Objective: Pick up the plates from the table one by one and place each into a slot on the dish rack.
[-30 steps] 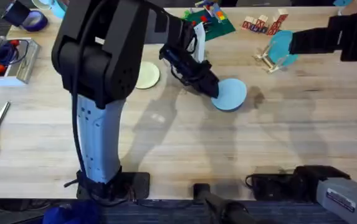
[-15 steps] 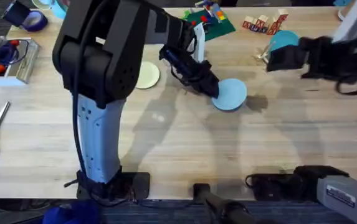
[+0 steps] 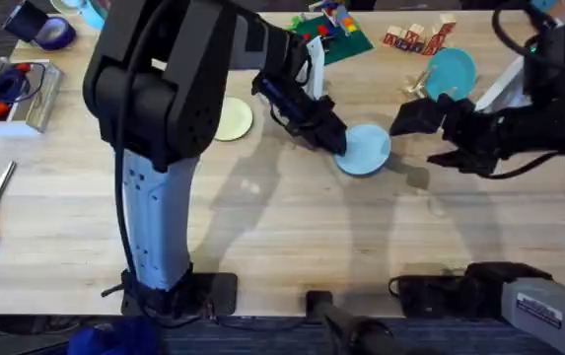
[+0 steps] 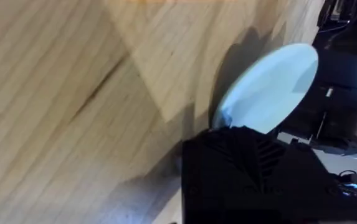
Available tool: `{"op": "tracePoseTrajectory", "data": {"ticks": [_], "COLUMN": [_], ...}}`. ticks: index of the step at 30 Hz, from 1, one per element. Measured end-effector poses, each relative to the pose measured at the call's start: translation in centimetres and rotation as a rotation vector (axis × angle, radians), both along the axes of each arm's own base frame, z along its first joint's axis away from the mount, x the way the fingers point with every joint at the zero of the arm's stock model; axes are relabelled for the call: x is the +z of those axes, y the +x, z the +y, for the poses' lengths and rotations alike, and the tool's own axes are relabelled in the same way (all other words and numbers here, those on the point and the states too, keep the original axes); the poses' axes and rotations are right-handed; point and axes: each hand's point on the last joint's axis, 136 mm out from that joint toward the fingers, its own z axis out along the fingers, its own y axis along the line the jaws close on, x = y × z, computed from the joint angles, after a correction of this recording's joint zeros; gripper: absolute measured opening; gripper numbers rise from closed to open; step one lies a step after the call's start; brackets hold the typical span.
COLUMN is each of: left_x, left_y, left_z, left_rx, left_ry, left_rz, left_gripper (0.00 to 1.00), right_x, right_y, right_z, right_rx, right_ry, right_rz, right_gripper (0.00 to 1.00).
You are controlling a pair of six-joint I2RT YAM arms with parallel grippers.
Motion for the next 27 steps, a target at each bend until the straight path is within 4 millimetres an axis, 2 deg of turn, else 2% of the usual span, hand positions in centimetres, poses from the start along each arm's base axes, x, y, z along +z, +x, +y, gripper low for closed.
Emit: {"op": "tracePoseTrajectory", "data": {"ticks": [7,19,27], "left_x": [0.0,0.0,0.0], "left_y": [0.0,0.0,0.0], "left_z": [0.0,0.0,0.0], "left_rx": [0.000,0.000,0.000], "left_ry": [0.000,0.000,0.000], "left_rz": [0.000,0.000,0.000], "left_gripper": [0.041,0.040,0.041], "right_x": [-1.8,-2.3,-4.3], "right_y": [0.0,1.0,1.4], "right_z": [0.9,2.5,3.4], "right_rx": [0.002,0.056,0.088], "right_ry": [0.057,0.153,0.196], "right_rz": [-0.014,-0.068,-0.008], "right_gripper": [0.995,0.994,0.981]}}
